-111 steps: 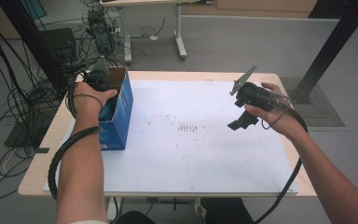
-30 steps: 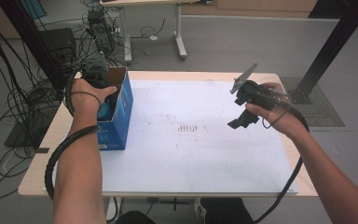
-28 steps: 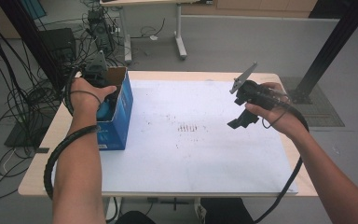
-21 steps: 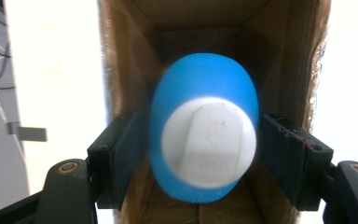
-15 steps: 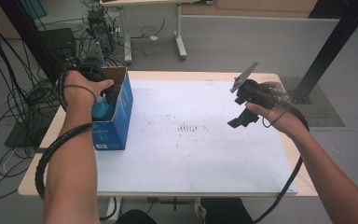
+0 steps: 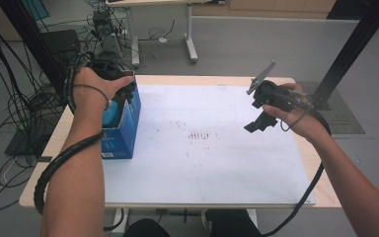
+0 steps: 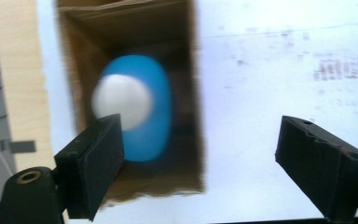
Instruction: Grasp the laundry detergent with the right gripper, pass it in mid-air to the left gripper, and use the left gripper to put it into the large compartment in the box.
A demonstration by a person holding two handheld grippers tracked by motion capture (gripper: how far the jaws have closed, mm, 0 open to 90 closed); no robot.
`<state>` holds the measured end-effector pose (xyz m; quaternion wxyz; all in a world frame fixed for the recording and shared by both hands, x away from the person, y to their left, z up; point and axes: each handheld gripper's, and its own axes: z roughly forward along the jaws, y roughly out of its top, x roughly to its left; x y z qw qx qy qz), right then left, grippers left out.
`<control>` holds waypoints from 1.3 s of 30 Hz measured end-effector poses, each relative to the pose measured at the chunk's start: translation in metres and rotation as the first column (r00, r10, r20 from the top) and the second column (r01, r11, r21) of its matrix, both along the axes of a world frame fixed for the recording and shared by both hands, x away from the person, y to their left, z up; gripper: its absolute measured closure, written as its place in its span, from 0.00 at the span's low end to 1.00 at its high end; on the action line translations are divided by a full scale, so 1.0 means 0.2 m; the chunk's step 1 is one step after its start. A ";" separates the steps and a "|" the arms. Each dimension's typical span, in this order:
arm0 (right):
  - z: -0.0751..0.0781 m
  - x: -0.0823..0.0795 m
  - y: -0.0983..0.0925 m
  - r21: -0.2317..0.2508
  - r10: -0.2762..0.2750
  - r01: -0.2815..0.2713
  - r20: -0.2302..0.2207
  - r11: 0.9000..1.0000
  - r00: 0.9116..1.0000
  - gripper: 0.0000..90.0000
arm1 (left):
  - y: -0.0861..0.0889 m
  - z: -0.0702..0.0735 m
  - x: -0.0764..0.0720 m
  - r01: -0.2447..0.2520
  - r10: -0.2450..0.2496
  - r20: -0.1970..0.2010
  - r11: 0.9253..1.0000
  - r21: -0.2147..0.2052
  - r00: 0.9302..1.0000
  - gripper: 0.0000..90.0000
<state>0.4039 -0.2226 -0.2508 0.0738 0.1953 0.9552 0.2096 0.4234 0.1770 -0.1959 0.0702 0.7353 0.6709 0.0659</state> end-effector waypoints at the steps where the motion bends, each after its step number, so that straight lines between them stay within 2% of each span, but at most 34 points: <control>1: 0.01 0.01 0.00 -0.001 -0.002 0.002 0.003 1.000 1.000 0.07 | -0.03 0.00 -0.01 0.014 -0.014 0.005 1.000 -0.020 1.000 0.16; 6: 0.03 0.05 -0.01 -0.027 -0.009 0.009 -0.002 1.000 1.000 0.07 | -0.13 0.00 -0.03 0.063 -0.062 0.009 0.998 -0.021 0.998 0.14; 10: 0.04 0.10 -0.02 -0.049 -0.015 0.014 -0.023 0.999 1.000 0.07 | -0.22 0.01 -0.05 0.117 -0.116 0.012 0.993 -0.014 0.993 0.13; 13: 0.04 0.14 -0.03 -0.056 -0.027 0.025 -0.035 0.998 0.999 0.07 | -0.26 0.02 -0.05 0.137 -0.136 0.019 0.991 -0.014 0.990 0.12; 18: 0.04 0.19 -0.05 -0.057 -0.053 0.050 -0.052 0.997 0.997 0.07 | -0.34 0.01 -0.07 0.194 -0.194 0.010 0.981 0.005 0.981 0.12; 22: 0.06 0.23 -0.07 -0.060 -0.078 0.074 -0.054 0.995 0.996 0.07 | -0.37 0.02 -0.07 0.211 -0.211 0.018 0.977 -0.006 0.977 0.12; 28: 0.10 0.24 -0.07 -0.063 -0.085 0.083 -0.039 0.995 0.996 0.07 | -0.41 0.01 -0.07 0.234 -0.234 0.016 0.972 -0.003 0.972 0.12; 33: 0.11 0.26 -0.05 -0.079 -0.084 0.081 -0.045 0.994 0.995 0.07 | -0.43 0.01 -0.06 0.245 -0.245 0.016 0.970 -0.007 0.969 0.12; 39: 0.09 0.27 -0.04 -0.094 -0.081 0.076 -0.052 0.993 0.995 0.07 | -0.42 0.00 -0.06 0.244 -0.244 0.007 0.970 -0.011 0.970 0.12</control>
